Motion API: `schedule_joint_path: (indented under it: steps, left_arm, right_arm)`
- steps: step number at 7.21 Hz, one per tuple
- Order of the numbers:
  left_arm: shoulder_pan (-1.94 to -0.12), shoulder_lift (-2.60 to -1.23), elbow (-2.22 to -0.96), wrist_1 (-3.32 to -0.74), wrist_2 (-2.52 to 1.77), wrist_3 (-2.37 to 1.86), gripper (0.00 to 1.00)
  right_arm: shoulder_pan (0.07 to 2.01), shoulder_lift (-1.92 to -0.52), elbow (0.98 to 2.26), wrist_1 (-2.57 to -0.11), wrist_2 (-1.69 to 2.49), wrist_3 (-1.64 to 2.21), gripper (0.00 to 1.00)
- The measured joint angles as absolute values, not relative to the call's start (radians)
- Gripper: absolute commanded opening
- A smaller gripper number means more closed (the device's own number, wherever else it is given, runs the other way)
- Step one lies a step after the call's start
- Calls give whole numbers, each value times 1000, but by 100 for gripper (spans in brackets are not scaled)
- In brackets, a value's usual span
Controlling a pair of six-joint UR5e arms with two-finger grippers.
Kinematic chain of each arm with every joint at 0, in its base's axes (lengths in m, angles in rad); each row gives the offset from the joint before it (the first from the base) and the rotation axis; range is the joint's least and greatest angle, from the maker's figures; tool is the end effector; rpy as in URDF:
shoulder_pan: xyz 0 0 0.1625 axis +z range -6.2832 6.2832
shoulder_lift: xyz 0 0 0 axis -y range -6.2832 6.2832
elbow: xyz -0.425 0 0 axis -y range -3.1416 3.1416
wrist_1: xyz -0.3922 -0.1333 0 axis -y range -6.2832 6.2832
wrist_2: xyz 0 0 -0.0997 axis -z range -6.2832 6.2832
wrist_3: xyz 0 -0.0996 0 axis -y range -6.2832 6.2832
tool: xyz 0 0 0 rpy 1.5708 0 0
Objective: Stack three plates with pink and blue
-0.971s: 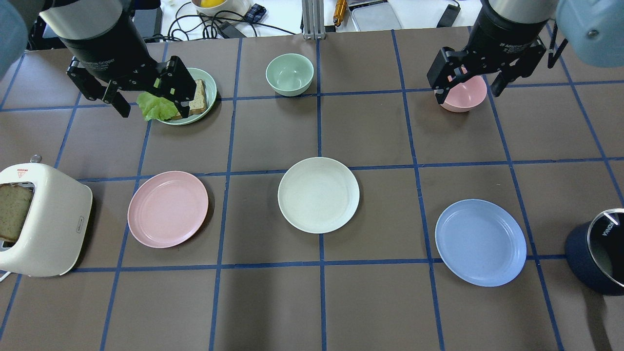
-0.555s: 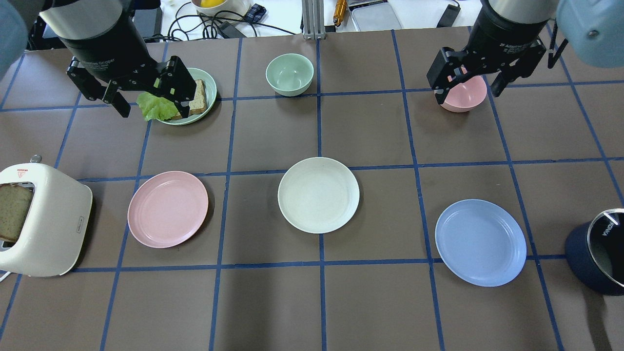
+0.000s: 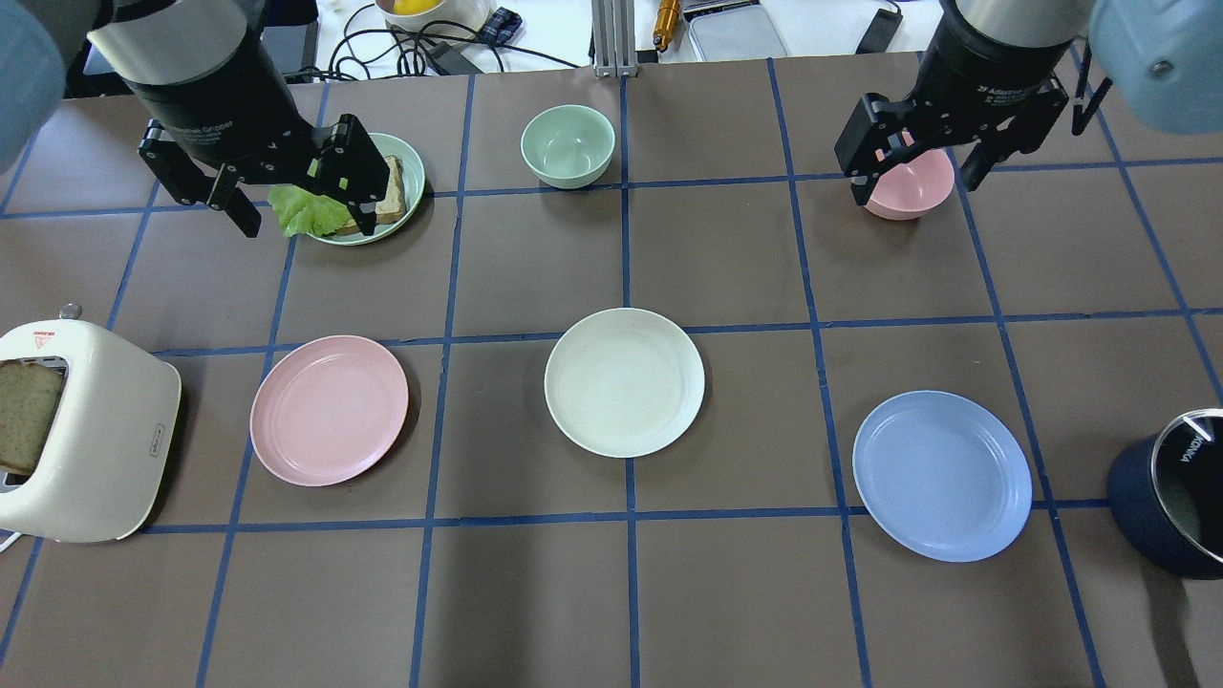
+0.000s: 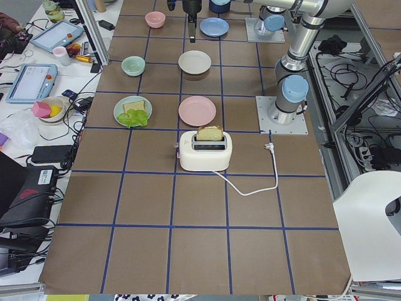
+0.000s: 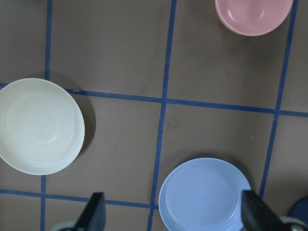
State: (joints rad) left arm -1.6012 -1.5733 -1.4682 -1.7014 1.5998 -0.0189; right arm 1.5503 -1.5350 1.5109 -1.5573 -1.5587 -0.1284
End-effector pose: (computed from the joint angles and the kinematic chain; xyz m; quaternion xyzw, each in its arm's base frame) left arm -0.1452 -0.4837 0.5241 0.0060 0.9998 0.0149 0.0149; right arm 0.1241 -0.5107 0.4981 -0.0540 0.9985 -0.0057 0.0056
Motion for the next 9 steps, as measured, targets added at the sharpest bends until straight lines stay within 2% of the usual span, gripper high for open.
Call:
schedule_joint_path:
  steps: [3, 6, 8, 9]
  left_arm:
    - [-1602, -1569, -1529, -1692, 1601, -19, 100]
    - [-1602, -1573, -1726, -1433, 1607, -20, 86]
    - [-1598, -1580, -1852, -1276, 1611, -31, 83]
    - [-1596, -1585, -1906, -1202, 1612, -47, 78]
  right_arm:
    - [1551, -1535, 1511, -1558, -1556, -128, 100]
    - [1551, -1536, 1512, -1559, -1554, -129, 100]
    - [1551, -1536, 1512, -1559, -1554, -129, 100]
    - [1551, -1536, 1512, -1559, -1554, -129, 100]
